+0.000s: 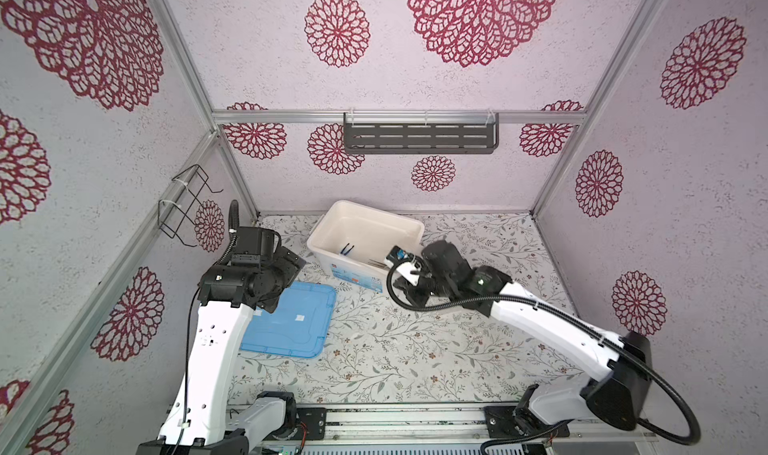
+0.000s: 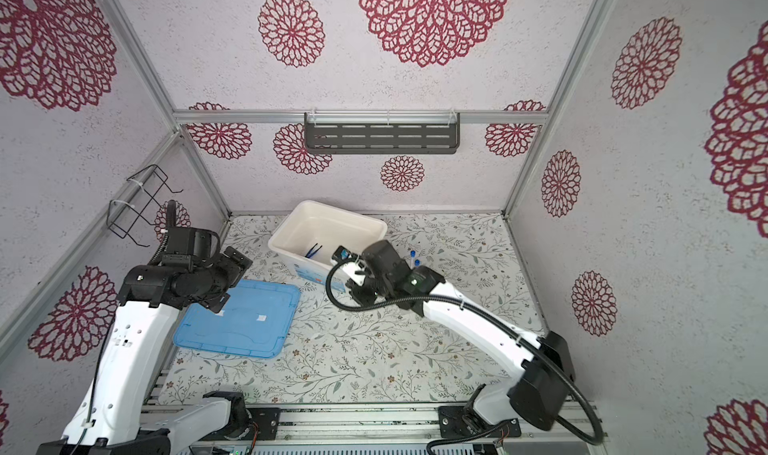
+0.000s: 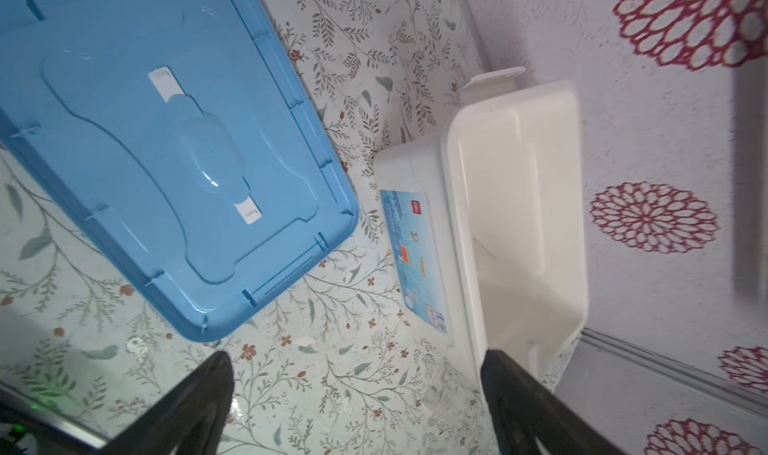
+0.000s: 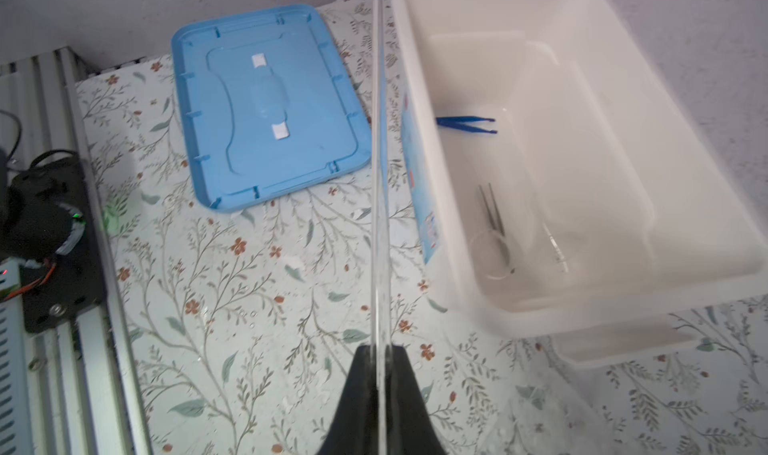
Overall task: Organize the chemistry lab equipment
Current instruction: 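Drop the glass rod into the white bin with right gripper while left reaches the lid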
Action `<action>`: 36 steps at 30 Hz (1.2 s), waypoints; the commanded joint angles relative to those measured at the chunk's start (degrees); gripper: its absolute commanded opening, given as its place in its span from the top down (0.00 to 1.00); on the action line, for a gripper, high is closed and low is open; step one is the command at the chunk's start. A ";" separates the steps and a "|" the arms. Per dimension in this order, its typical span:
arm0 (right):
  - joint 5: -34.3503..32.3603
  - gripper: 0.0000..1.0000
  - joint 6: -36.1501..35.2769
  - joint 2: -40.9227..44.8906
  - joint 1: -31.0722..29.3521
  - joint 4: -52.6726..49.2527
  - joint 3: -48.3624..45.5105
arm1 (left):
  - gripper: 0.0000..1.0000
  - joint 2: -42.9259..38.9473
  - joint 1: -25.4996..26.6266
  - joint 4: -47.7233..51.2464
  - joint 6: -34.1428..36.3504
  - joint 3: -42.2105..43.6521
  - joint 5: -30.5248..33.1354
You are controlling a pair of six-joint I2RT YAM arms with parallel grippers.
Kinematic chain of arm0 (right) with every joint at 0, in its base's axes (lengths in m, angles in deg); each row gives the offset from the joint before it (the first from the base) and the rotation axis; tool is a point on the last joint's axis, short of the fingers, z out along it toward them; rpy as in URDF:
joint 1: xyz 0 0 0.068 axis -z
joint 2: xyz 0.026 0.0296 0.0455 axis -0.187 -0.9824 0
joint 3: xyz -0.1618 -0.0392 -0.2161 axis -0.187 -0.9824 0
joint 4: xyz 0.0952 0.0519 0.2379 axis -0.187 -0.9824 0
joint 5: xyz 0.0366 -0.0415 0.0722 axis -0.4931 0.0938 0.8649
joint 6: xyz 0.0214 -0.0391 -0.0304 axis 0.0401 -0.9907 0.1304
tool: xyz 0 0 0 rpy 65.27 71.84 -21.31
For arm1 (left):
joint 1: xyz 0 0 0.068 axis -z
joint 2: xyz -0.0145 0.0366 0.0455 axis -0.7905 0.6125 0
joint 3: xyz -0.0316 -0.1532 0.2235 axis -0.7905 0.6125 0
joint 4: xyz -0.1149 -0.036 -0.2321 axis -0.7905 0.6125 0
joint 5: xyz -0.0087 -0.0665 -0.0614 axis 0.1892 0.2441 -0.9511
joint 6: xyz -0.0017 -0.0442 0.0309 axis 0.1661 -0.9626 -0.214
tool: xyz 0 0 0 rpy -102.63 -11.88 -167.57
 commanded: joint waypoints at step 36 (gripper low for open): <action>-4.80 0.96 -3.70 -56.21 8.79 -13.78 55.23 | 0.03 1.08 -0.93 -5.65 11.11 25.47 -6.23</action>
